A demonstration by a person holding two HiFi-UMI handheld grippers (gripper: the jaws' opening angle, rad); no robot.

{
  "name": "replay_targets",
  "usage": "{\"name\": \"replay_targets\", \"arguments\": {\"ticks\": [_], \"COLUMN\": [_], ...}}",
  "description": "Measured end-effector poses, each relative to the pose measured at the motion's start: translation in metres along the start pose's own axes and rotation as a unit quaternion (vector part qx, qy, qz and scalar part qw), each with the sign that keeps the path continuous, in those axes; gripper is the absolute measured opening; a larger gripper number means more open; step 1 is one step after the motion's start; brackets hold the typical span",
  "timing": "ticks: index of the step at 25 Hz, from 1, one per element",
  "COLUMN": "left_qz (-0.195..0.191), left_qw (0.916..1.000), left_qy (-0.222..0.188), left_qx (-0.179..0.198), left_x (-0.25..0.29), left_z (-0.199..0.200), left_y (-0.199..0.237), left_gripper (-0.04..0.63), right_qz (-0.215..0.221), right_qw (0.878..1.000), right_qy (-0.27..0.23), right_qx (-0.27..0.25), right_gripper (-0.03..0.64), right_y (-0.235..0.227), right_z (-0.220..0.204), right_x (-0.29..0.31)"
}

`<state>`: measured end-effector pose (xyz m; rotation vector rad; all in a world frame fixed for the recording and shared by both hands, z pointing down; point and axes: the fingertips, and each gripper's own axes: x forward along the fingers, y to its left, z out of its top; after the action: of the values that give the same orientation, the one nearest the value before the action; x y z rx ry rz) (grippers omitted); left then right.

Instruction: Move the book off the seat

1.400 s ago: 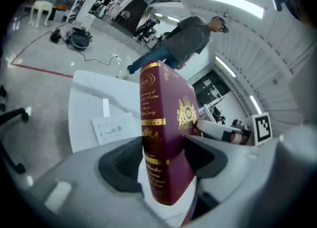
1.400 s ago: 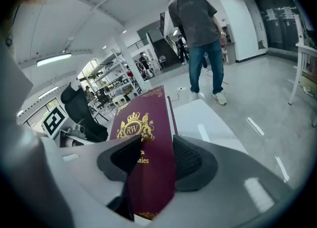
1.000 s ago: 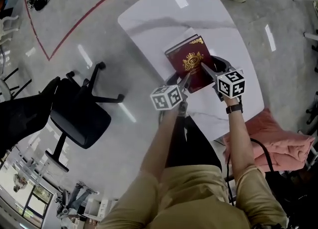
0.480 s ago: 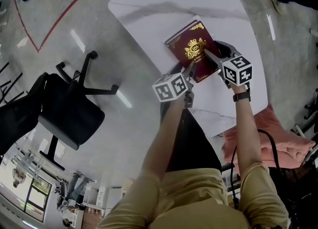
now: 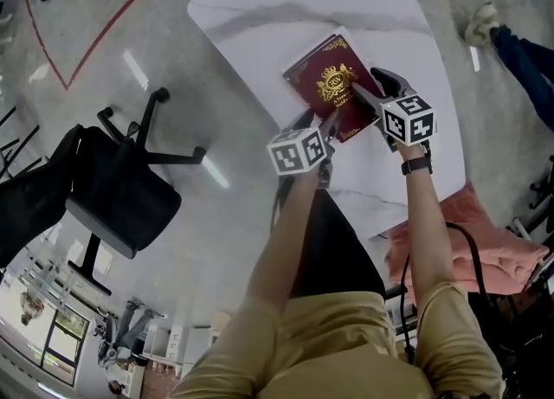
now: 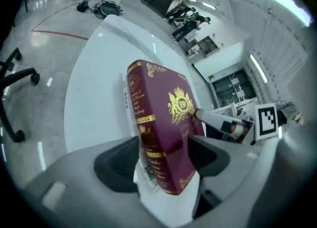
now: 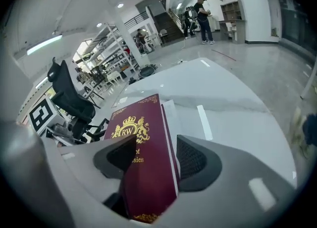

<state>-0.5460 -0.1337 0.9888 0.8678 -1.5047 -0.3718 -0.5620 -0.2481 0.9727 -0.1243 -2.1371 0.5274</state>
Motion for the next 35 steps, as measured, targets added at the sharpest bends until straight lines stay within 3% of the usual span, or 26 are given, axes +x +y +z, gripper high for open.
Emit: {"name": "replay_targets", "arguments": {"ticks": [5,11,17,21,27,29,31,33,35], "left_qz": [0.009,0.014,-0.008,-0.012,-0.022,-0.031,-0.041,-0.051,-0.062], "left_qw": [0.9999,0.9973,0.9873,0.9673,0.9358,0.9185,0.896,0.8739,0.8592], "left_qy": [-0.002,-0.028,-0.098,-0.153,-0.199,-0.22,-0.24,-0.254,-0.264], "left_qx": [0.012,0.067,0.125,0.202,0.29,0.327,0.372,0.411,0.434], "left_x": [-0.02,-0.064,-0.137,-0.189,-0.269,-0.295,-0.319,-0.341,-0.359], "left_z": [0.001,0.011,0.043,0.066,0.049,0.043,0.036,0.026,0.012], "left_y": [-0.005,-0.041,-0.116,-0.177,-0.269,-0.302,-0.334,-0.364,-0.39], "left_gripper": [0.319,0.324,0.292,0.258,0.235,0.214,0.187,0.158,0.143], "right_qz": [-0.021,-0.026,-0.014,-0.021,-0.052,-0.082,-0.11,-0.121,-0.122], "right_qw": [0.998,0.993,0.983,0.972,0.959,0.949,0.936,0.924,0.916], "right_qy": [-0.05,-0.098,-0.175,-0.233,-0.274,-0.291,-0.315,-0.346,-0.371], "right_qx": [0.044,0.066,0.061,0.033,-0.056,-0.091,-0.113,-0.107,-0.091], "right_gripper": [0.276,0.275,0.24,0.213,0.195,0.188,0.172,0.142,0.125], "right_y": [0.003,0.032,0.082,0.109,0.166,0.183,0.198,0.211,0.222], "right_z": [0.019,0.038,0.09,0.129,0.149,0.153,0.153,0.15,0.14], "right_x": [-0.032,-0.087,-0.172,-0.238,-0.343,-0.379,-0.415,-0.447,-0.479]}}
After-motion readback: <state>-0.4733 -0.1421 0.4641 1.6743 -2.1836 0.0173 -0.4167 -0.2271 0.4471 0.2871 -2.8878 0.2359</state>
